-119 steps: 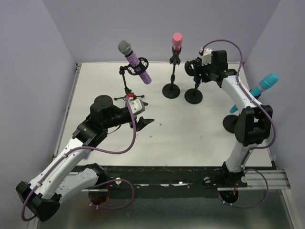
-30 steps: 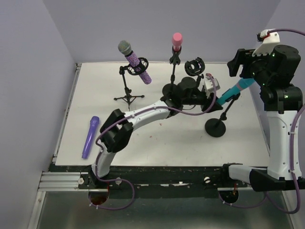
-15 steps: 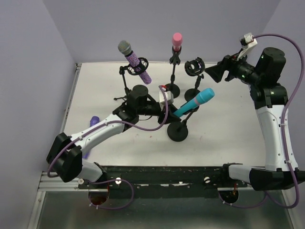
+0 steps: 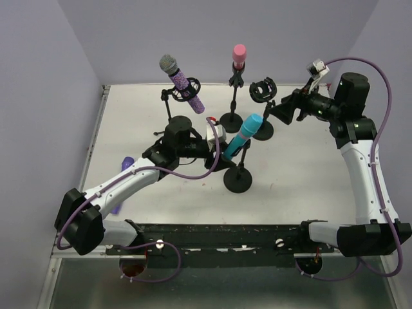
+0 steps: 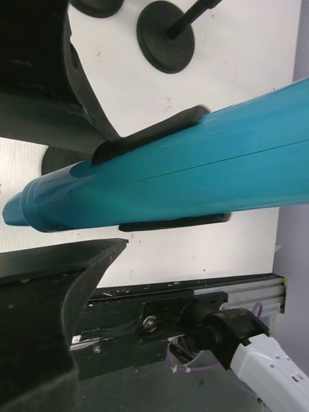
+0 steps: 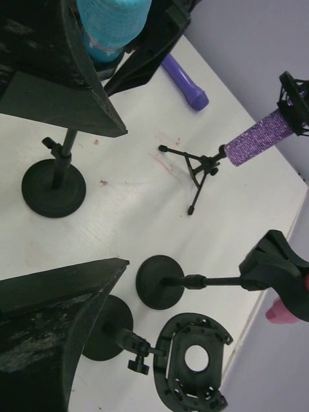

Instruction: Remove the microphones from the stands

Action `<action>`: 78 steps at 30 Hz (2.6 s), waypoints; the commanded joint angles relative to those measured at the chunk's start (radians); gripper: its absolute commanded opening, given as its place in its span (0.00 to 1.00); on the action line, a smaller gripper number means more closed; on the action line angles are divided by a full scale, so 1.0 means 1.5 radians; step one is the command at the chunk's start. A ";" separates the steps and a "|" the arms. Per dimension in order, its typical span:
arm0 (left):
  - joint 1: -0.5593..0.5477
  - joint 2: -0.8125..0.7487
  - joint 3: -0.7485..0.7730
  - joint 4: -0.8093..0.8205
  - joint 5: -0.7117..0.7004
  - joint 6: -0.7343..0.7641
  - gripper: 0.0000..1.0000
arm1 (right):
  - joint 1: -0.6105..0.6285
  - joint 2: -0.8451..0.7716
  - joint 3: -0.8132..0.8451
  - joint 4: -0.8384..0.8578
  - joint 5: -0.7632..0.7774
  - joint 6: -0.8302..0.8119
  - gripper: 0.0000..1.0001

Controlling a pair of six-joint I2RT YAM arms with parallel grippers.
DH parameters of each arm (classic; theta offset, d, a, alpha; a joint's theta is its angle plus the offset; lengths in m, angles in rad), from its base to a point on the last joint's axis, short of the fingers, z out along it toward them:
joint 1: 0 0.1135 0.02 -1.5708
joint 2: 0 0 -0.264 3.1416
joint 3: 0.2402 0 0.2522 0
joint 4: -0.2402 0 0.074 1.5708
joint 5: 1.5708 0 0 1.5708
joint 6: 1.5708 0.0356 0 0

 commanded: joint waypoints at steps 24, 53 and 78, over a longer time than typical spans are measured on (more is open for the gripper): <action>-0.043 0.035 0.324 -0.223 -0.188 0.026 0.98 | -0.002 -0.216 -0.306 -0.131 -0.157 -0.370 0.87; 0.010 0.157 0.530 -0.477 0.212 0.188 0.00 | 0.171 -0.067 -0.252 0.022 -0.233 -0.306 0.79; 0.011 0.157 0.484 -0.374 0.206 0.127 0.00 | 0.222 -0.009 -0.274 0.225 -0.240 -0.111 0.44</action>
